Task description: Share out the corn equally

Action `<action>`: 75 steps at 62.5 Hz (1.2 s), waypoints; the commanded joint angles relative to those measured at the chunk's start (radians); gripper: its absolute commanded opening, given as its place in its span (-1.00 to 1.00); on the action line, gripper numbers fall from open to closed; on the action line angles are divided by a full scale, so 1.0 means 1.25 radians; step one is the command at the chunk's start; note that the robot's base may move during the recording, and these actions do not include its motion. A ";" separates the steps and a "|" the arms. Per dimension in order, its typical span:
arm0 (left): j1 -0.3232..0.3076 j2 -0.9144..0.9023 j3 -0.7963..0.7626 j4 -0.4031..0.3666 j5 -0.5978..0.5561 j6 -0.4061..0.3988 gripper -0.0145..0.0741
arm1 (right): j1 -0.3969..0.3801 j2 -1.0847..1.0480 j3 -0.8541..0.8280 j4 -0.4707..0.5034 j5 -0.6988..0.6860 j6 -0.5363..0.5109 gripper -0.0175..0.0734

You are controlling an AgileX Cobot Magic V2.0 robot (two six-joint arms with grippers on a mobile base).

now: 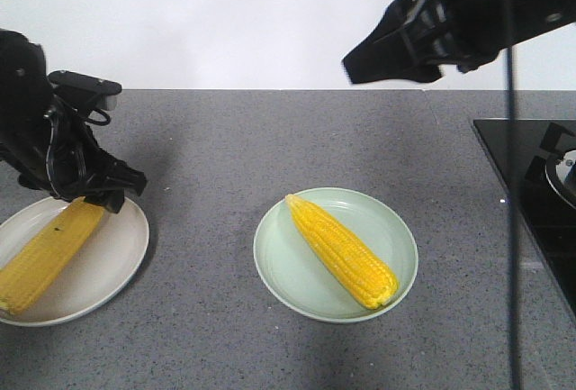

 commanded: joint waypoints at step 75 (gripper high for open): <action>0.002 -0.942 0.825 -0.759 -0.519 0.611 -0.69 | -0.002 -0.840 1.060 -0.068 -0.590 0.006 -0.63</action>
